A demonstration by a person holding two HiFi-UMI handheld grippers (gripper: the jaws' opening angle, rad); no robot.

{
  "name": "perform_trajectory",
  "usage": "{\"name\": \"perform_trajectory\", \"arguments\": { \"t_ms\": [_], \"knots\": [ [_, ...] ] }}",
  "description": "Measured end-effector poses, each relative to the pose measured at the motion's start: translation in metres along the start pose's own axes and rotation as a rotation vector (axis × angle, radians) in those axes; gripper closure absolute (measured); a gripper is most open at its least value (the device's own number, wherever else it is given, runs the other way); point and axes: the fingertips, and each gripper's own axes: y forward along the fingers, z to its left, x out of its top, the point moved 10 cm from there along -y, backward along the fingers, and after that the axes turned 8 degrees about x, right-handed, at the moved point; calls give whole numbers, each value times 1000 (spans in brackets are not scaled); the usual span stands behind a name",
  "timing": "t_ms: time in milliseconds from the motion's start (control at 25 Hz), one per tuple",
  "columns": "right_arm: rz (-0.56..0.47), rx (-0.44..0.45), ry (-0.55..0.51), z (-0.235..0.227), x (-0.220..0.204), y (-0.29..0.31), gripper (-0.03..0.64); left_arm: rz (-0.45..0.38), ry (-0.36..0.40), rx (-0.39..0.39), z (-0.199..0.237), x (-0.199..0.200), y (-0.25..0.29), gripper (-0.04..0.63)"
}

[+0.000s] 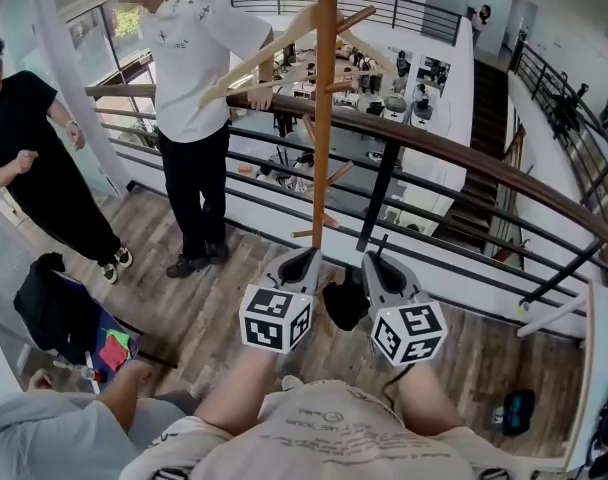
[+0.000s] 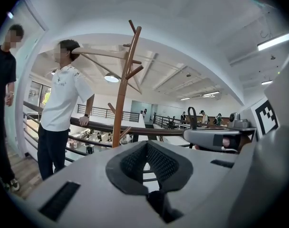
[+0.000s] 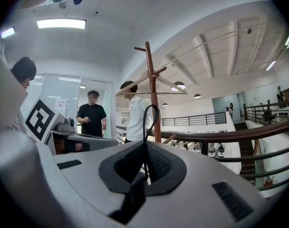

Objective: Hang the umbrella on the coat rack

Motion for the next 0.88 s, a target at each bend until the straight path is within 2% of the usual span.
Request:
{"name": "perform_trajectory", "arguments": {
  "t_ms": [200,480,680,880],
  "knots": [
    [31,5,15,-19,-8,49,611,8,-14,7,33,5,33,591],
    [36,25,25,-39,-24,77,612,47,-14,22,45,-14,58,591],
    [31,60,-22,-46,-2,90,612,19,-24,53,51,-6,69,589],
    [-4,62,-92,-51,38,97,612,-12,-32,66,55,3,70,591]
  ]
}}
